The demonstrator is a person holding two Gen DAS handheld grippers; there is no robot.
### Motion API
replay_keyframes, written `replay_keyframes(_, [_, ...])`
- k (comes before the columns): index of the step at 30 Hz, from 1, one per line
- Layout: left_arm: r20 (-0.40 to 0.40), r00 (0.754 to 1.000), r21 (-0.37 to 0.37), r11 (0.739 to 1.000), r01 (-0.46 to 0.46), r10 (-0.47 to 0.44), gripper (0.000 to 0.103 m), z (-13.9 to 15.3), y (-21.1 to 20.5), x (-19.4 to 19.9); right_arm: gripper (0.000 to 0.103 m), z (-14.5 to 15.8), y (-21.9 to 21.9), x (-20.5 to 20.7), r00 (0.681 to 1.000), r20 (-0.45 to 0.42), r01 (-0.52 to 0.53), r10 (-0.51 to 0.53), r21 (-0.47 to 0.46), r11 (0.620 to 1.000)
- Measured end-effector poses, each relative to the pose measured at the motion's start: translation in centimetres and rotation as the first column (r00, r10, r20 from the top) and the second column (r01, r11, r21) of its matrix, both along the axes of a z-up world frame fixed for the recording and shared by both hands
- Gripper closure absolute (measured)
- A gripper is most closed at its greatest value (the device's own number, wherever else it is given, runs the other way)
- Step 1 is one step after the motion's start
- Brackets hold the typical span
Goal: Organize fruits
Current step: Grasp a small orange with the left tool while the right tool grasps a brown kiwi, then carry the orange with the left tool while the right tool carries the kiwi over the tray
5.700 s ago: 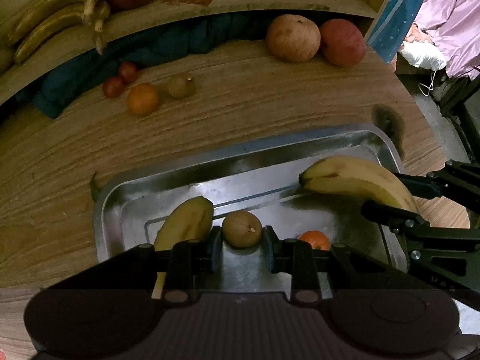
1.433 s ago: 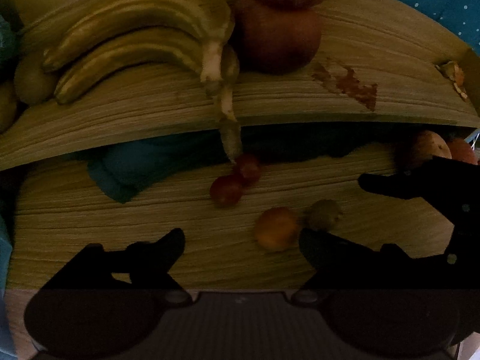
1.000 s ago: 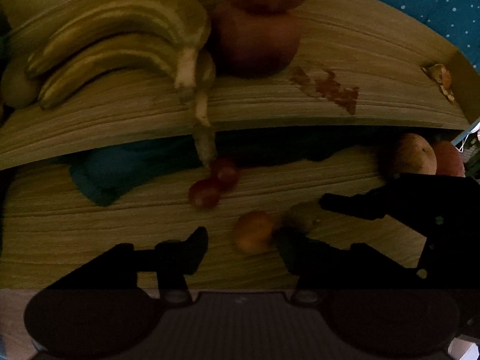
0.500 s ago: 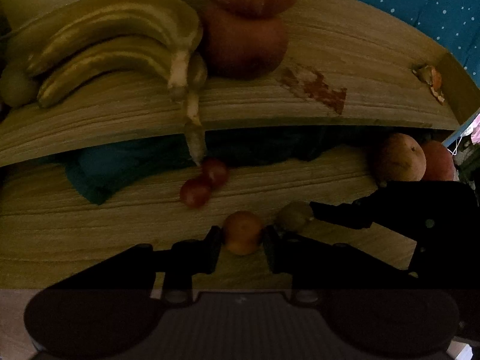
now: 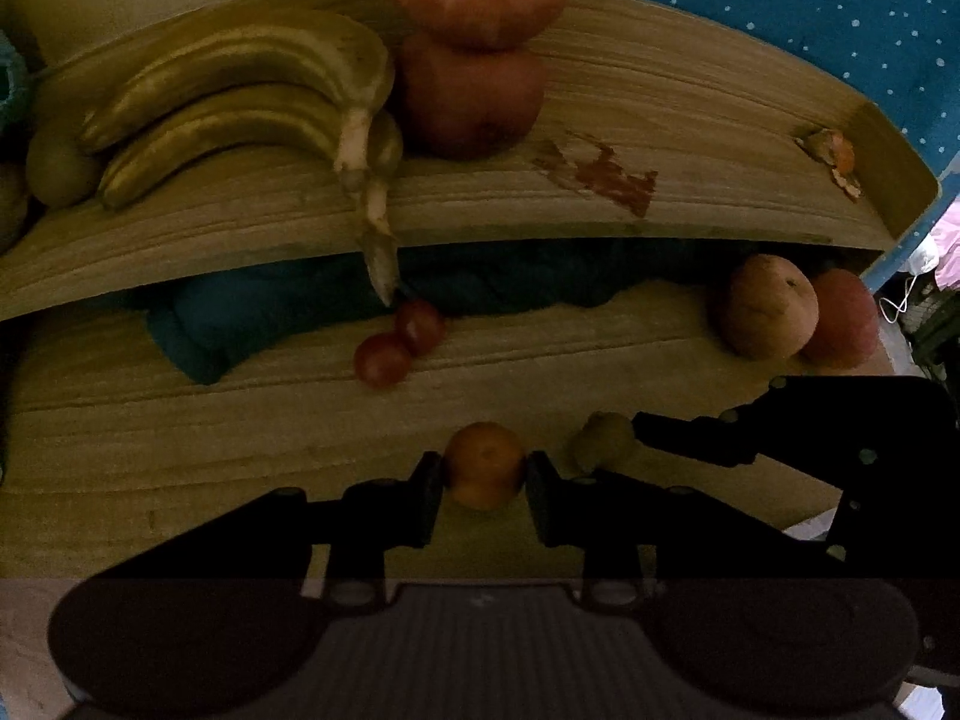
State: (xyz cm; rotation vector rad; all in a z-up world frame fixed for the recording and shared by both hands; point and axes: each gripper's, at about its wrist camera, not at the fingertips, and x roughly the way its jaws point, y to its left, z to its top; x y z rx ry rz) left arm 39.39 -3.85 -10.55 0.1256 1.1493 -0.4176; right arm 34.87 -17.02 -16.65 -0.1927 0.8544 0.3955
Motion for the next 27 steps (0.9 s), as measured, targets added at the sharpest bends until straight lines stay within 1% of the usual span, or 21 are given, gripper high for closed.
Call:
replay_keyframes(7, [0.009, 1.000, -0.004, 1.000, -0.004, 0.004, 0.070, 0.4, 0.3, -1.0, 0.076, 0.4, 0.0, -1.4, 1.000, 0.006, -0.003, 0.003, -0.003, 1.000])
replay_keyframes(9, [0.011, 1.000, -0.002, 1.000, -0.008, 0.008, 0.070, 0.6, 0.4, -1.4, 0.072, 0.4, 0.0, -1.5, 1.000, 0.002, 0.008, -0.008, -0.006, 1.000])
replay_keyframes(10, [0.011, 1.000, -0.002, 1.000, -0.010, 0.010, 0.070, 0.5, 0.5, -1.5, 0.068, 0.3, -0.1, -1.4, 1.000, 0.000, 0.013, -0.013, -0.008, 1.000])
replay_keyframes(11, [0.012, 1.000, -0.001, 1.000, -0.012, 0.012, 0.070, 0.6, 0.5, -1.7, 0.067, 0.2, -0.1, -1.3, 1.000, -0.003, 0.016, -0.016, -0.009, 1.000])
replay_keyframes(18, [0.020, 0.999, 0.005, 0.999, -0.031, 0.031, 0.070, 1.0, 0.8, -2.6, 0.069, -0.8, -0.2, -0.5, 0.999, -0.028, 0.017, -0.017, -0.007, 1.000])
replay_keyframes(19, [0.022, 0.999, 0.005, 0.999, -0.034, 0.034, 0.070, 1.1, 0.9, -2.7, 0.070, -0.8, -0.3, -0.4, 1.000, -0.022, 0.018, -0.018, -0.003, 1.000])
replay_keyframes(20, [0.023, 0.999, 0.005, 0.999, -0.037, 0.037, 0.070, 1.2, 0.9, -2.8, 0.073, -0.8, -0.3, -0.3, 1.000, -0.023, 0.017, -0.017, 0.000, 1.000])
replay_keyframes(27, [0.027, 0.999, 0.003, 0.999, -0.045, 0.044, 0.070, 1.5, 1.1, -3.6, 0.073, -0.2, -0.6, -1.3, 1.000, -0.015, 0.012, -0.012, 0.002, 1.000])
